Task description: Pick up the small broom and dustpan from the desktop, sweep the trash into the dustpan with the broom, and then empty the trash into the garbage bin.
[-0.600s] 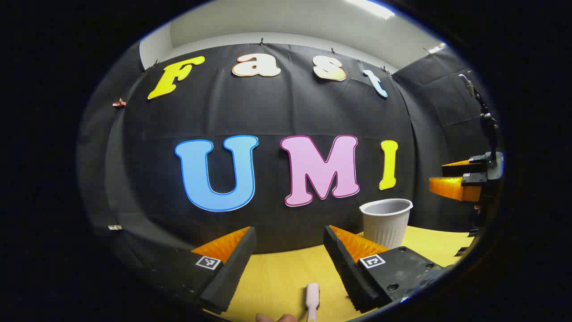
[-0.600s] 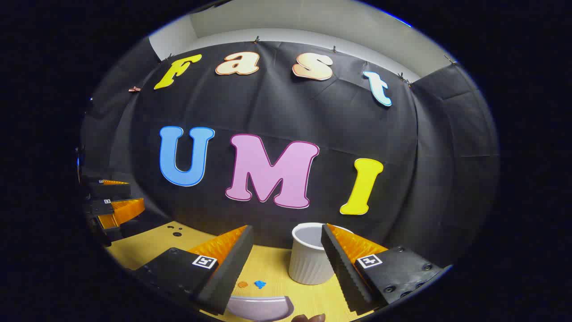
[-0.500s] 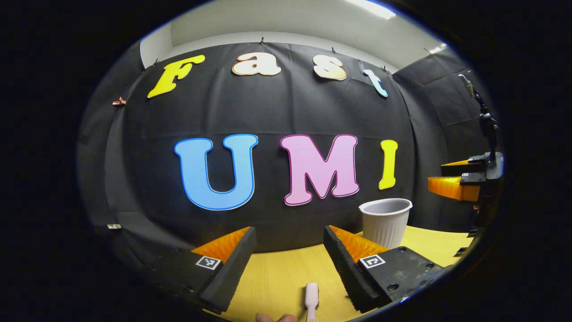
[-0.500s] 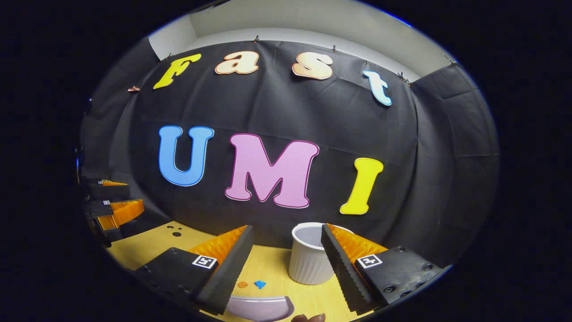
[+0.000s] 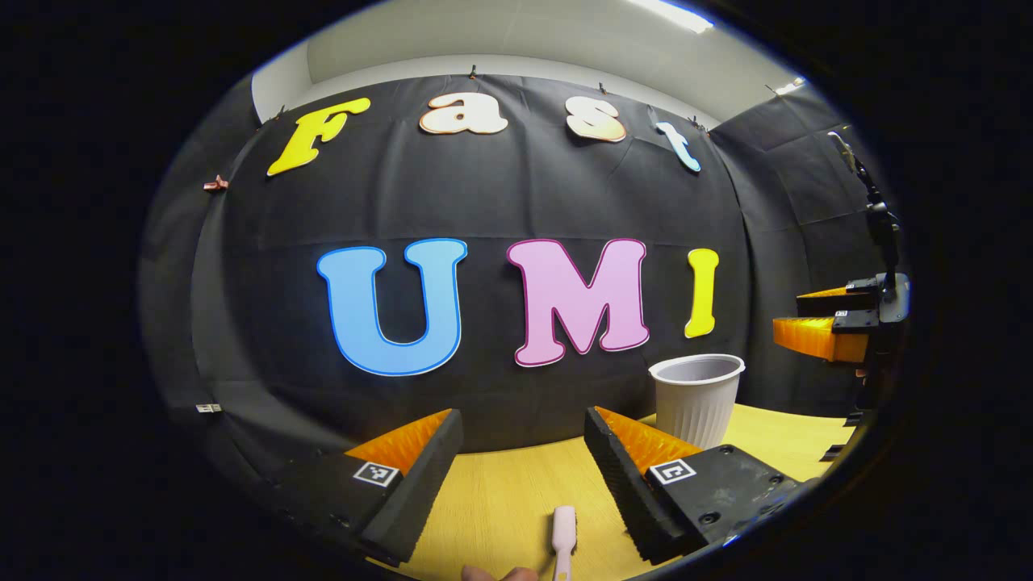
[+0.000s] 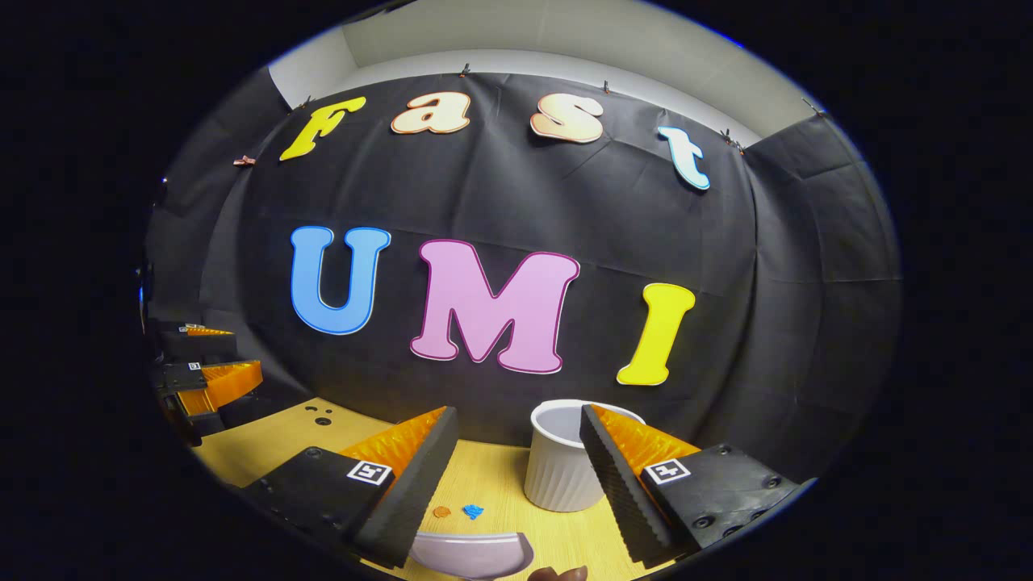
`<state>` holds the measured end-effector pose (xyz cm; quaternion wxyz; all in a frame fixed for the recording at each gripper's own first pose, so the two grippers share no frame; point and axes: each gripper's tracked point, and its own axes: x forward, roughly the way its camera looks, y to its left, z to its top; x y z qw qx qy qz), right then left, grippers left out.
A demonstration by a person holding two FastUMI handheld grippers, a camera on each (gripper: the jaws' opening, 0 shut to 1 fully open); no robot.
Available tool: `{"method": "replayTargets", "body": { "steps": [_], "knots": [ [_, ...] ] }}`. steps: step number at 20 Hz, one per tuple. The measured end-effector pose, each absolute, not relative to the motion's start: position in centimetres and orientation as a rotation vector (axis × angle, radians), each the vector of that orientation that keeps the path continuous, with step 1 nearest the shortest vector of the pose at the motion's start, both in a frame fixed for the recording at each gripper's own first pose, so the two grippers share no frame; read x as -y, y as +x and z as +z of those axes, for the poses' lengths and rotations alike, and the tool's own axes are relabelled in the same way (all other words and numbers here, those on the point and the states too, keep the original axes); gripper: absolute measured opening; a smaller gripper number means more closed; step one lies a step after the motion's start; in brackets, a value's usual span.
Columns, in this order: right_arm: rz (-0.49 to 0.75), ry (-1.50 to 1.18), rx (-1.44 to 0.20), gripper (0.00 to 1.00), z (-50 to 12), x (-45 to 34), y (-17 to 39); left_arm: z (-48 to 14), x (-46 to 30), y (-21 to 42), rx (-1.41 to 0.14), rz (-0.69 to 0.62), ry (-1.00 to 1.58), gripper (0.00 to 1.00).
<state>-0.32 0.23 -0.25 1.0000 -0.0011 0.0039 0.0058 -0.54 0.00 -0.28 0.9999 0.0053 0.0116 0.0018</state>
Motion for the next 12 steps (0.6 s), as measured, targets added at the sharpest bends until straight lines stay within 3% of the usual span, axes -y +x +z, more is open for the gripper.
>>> {"method": "replayTargets", "body": {
  "steps": [5,12],
  "knots": [
    [0.078,0.001,-0.060,0.97,-1.5,-1.3,-1.5,-0.1,0.7,-1.4,-0.025,-0.001,0.033,0.96],
    [0.250,-0.054,-0.536,0.97,-14.7,-2.3,-7.9,-1.7,1.8,-2.5,-0.050,-0.013,0.036,0.96]
  ]
}}
